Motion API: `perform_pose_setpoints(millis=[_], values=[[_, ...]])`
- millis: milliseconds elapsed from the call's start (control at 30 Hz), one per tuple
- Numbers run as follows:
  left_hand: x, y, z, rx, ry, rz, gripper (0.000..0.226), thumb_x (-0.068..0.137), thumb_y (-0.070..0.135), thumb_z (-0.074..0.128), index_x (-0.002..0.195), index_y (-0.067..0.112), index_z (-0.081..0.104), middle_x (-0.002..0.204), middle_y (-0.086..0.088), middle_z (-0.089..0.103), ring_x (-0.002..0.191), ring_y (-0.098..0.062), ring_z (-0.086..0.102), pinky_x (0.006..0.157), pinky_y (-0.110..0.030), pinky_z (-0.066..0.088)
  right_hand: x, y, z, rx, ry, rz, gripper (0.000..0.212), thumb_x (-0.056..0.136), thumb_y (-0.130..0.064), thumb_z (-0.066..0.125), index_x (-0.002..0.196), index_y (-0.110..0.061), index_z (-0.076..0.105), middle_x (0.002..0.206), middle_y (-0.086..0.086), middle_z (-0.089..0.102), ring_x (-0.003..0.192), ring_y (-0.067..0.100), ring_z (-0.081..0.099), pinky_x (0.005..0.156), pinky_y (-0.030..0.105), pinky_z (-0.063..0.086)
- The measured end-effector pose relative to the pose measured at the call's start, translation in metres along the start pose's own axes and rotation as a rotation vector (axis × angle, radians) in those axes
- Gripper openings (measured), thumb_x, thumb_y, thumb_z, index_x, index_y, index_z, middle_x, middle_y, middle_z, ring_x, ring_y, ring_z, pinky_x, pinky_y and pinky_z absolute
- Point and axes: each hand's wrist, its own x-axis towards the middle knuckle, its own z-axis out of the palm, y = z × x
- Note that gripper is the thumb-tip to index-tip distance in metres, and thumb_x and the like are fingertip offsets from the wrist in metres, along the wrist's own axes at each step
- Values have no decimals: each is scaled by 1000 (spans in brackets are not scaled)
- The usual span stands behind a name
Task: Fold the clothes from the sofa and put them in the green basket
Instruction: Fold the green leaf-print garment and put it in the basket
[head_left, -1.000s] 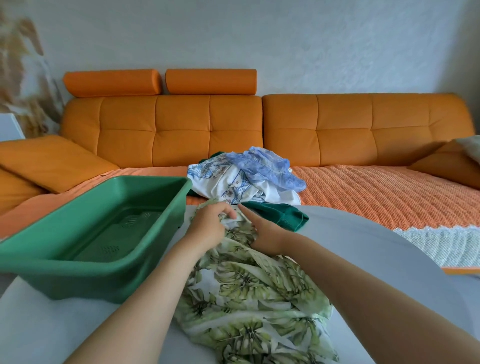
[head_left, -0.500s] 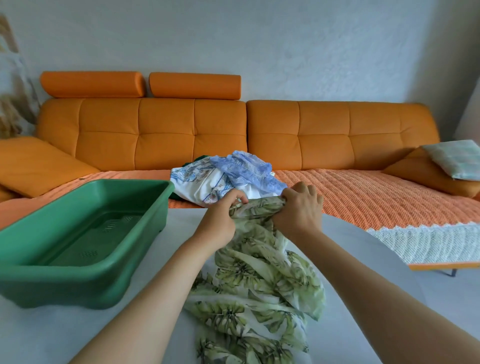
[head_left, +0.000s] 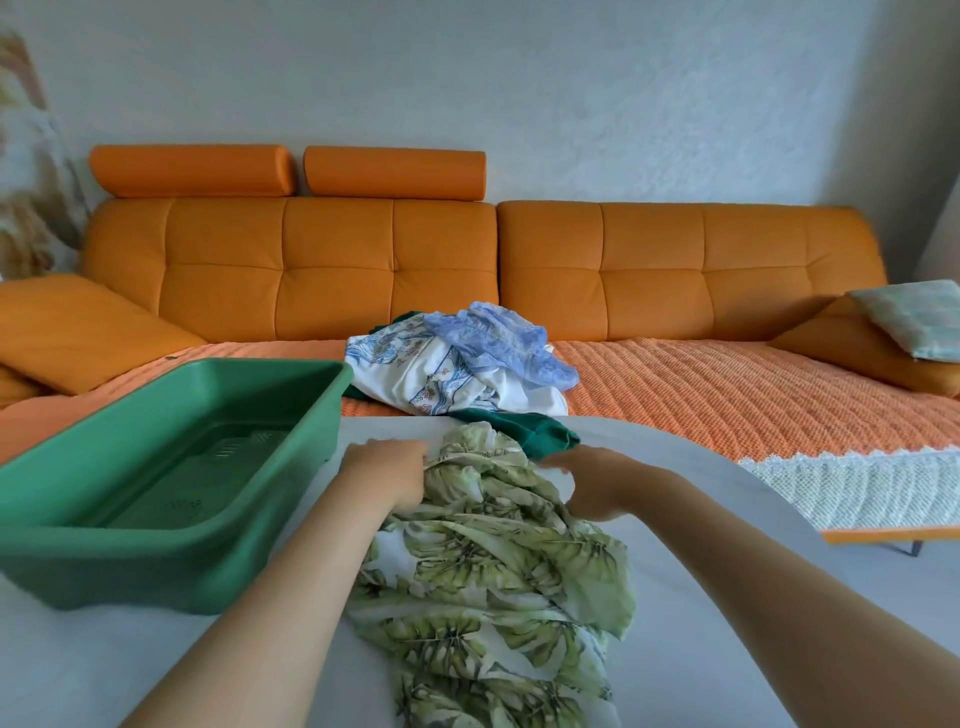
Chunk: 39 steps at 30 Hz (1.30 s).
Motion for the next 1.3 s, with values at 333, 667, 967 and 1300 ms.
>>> perform_pose_setpoints(millis=[333, 667, 967, 1300], values=[[10, 26, 3, -632, 0, 120, 64, 85, 78, 48, 66, 17, 49, 57, 7, 40, 48, -12, 43, 57, -30, 32, 26, -26, -20, 524, 505, 132, 26, 106, -23, 32, 104, -17, 57, 74, 6, 66, 60, 21, 68, 49, 33, 54], [28, -4, -33, -361, 654, -178, 64, 88, -10, 41, 143, 22, 48, 137, -9, 54, 92, -27, 64, 60, -34, 48, 54, -34, -34, 1217, 444, -135, 42, 95, 3, 56, 125, -26, 56, 125, -2, 66, 104, 9, 69, 79, 27, 57], [40, 7, -12, -230, 273, 223, 42, 93, 12, 56, 130, 32, 60, 150, 0, 44, 130, -25, 46, 106, -45, 42, 66, -27, -11, 14, -91, -165, 74, 87, 19, 34, 148, -21, 46, 147, 6, 51, 127, 26, 54, 86, 33, 50], [34, -12, -8, -106, 240, 163, 51, 90, 8, 51, 134, 34, 52, 123, 5, 63, 100, -21, 61, 71, -34, 50, 68, -18, -38, 706, 759, 180, 26, 98, -14, 31, 77, -10, 44, 71, 6, 48, 65, 24, 45, 53, 32, 28]])
